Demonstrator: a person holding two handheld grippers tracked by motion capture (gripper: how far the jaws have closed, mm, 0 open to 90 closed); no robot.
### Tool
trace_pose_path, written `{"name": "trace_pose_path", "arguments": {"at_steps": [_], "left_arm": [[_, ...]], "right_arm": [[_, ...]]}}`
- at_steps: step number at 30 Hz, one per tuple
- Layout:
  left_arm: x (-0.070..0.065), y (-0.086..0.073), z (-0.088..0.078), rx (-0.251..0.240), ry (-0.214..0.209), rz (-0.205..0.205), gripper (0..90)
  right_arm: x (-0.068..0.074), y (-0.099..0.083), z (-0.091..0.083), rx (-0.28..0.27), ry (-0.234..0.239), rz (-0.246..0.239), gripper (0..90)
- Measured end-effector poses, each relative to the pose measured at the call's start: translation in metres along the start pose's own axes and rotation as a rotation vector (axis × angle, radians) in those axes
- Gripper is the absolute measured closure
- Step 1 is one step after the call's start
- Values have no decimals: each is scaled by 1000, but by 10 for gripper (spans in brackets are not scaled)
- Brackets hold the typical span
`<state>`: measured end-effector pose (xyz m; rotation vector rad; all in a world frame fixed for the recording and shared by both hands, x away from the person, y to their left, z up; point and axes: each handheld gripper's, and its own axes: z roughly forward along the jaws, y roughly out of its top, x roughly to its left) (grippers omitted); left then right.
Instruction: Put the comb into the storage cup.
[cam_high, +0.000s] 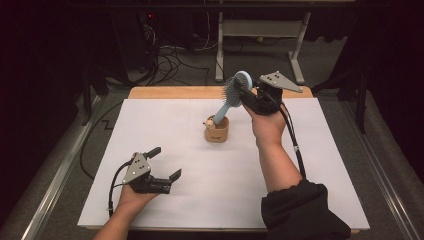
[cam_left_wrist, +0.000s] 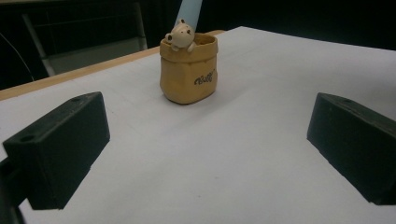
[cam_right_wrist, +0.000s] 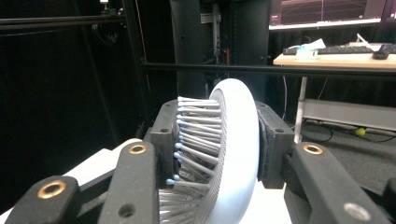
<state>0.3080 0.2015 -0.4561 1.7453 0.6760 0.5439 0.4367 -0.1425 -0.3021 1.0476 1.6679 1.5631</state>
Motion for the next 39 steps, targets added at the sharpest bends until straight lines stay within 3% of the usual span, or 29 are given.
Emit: {"name": "trace_pose_path", "arguments": {"at_steps": [19, 39], "left_arm": [[1, 0, 0, -6, -1, -14, 0], [2, 0, -1, -3, 0, -9, 0]], "right_arm": [[3, -2, 2, 9, 2, -9, 603], [9, -19, 18, 51, 0, -8, 601]]}}
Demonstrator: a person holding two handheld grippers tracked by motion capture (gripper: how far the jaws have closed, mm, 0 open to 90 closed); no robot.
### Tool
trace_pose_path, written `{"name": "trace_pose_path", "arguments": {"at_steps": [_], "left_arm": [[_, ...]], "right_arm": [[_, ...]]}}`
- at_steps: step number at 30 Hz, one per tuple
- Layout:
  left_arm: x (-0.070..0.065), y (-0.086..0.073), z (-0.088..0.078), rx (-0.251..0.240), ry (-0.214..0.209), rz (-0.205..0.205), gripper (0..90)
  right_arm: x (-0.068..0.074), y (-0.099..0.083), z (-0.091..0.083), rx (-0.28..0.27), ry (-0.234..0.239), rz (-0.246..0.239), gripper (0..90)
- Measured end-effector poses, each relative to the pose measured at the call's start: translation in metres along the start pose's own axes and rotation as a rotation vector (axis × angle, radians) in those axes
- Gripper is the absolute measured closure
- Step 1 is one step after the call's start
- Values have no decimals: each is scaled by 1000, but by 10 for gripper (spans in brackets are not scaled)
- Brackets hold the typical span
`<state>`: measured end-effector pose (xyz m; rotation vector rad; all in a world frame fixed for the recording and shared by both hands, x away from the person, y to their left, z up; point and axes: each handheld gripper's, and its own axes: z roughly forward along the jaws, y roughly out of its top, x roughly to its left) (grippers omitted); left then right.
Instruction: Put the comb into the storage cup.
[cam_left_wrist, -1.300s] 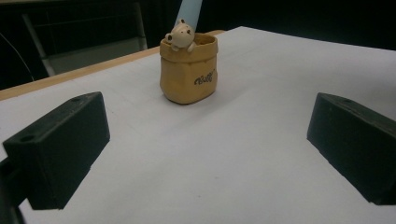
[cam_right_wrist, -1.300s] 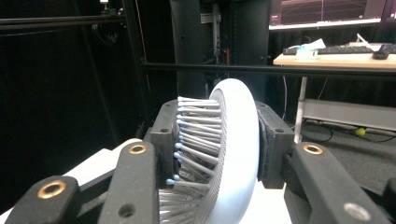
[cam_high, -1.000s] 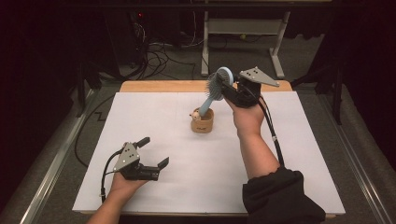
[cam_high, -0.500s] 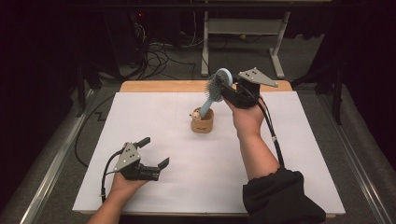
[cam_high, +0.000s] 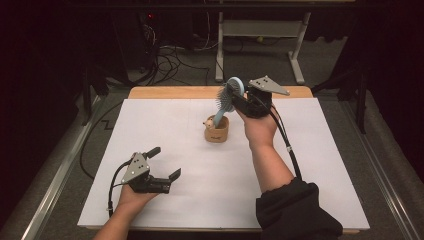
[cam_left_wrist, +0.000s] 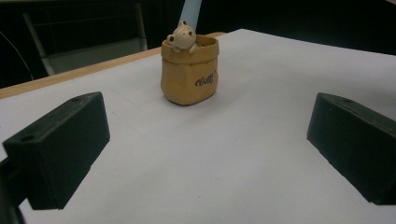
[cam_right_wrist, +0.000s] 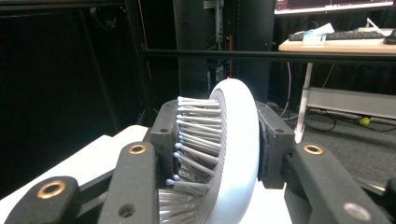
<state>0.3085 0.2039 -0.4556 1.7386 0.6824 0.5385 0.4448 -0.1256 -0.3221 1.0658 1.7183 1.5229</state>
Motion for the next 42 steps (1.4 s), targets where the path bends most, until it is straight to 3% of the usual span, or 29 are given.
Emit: {"name": "trace_pose_path", "arguments": {"at_steps": [19, 42], "left_arm": [[0, 0, -1, -4, 0, -2, 0], [0, -1, 0, 2, -4, -7, 0]], "right_arm": [[6, -17, 13, 38, 2, -1, 598], [3, -17, 15, 48, 1, 28, 531]]}}
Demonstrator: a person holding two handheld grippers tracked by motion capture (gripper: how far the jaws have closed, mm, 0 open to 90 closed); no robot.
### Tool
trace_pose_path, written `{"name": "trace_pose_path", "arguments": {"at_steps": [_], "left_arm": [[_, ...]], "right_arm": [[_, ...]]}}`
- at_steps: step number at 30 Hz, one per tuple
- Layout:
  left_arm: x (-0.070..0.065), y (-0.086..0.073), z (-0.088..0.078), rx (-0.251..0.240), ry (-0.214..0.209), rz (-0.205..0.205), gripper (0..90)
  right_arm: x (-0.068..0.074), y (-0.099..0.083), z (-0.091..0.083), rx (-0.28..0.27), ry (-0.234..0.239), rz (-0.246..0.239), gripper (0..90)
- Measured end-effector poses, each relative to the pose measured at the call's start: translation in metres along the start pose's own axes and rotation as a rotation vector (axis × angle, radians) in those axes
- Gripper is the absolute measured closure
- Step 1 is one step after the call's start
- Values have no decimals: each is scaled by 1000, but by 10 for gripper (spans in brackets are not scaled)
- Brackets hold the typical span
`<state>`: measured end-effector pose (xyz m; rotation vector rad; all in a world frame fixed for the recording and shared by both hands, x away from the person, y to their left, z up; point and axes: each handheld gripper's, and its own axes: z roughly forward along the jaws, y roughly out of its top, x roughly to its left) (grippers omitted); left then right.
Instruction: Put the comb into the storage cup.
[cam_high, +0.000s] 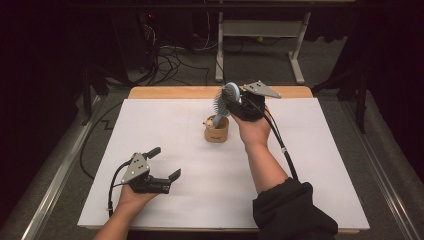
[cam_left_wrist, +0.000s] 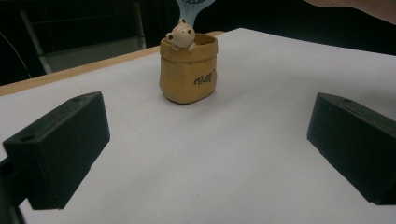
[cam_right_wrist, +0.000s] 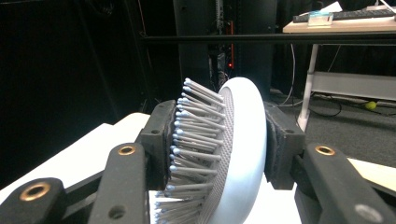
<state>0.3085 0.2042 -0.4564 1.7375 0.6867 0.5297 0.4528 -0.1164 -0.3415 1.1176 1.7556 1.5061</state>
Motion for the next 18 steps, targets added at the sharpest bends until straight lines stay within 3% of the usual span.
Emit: {"name": "trace_pose_path", "arguments": {"at_steps": [18], "left_arm": [[-1, 0, 0, 1, -7, 3, 0]], "right_arm": [[-4, 1, -1, 9, 16, 28, 476]]}}
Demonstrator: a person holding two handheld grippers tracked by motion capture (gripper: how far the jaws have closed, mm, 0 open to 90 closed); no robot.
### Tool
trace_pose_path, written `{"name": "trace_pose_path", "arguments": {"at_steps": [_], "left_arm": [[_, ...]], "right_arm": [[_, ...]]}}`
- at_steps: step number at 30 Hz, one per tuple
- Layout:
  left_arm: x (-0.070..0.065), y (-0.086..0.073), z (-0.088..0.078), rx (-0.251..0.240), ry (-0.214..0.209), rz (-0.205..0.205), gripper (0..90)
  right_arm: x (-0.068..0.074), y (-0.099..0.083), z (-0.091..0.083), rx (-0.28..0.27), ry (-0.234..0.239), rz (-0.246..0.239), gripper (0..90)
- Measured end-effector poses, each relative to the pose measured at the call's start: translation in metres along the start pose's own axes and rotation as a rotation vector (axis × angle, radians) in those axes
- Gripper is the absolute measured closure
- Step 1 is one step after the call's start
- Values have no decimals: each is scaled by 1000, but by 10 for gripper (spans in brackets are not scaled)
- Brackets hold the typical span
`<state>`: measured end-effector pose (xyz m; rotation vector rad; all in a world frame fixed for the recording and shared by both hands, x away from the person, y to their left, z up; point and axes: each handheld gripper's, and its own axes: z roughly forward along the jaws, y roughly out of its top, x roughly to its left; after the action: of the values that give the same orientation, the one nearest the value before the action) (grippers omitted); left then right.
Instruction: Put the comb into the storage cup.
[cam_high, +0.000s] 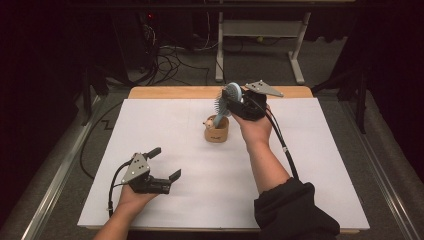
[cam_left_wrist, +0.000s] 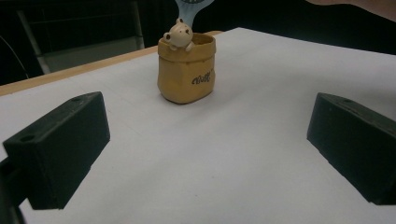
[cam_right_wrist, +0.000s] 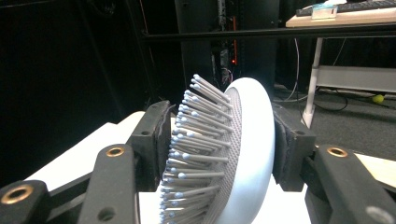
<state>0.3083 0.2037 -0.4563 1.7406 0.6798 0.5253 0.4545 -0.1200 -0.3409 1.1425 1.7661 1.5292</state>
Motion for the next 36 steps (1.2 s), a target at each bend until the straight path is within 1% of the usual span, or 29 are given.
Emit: {"name": "trace_pose_path", "arguments": {"at_steps": [8, 18, 25, 36], "left_arm": [[0, 0, 0, 1, -2, 3, 0], [0, 0, 0, 1, -2, 0, 1], [0, 0, 0, -1, -3, 0, 1], [1, 0, 0, 1, -6, -1, 1]], "right_arm": [[-1, 0, 0, 2, -6, 9, 452], [-5, -2, 0, 7, -34, 19, 424], [-9, -4, -1, 11, -44, 25, 402], [-15, -5, -2, 22, -30, 36, 353]]}}
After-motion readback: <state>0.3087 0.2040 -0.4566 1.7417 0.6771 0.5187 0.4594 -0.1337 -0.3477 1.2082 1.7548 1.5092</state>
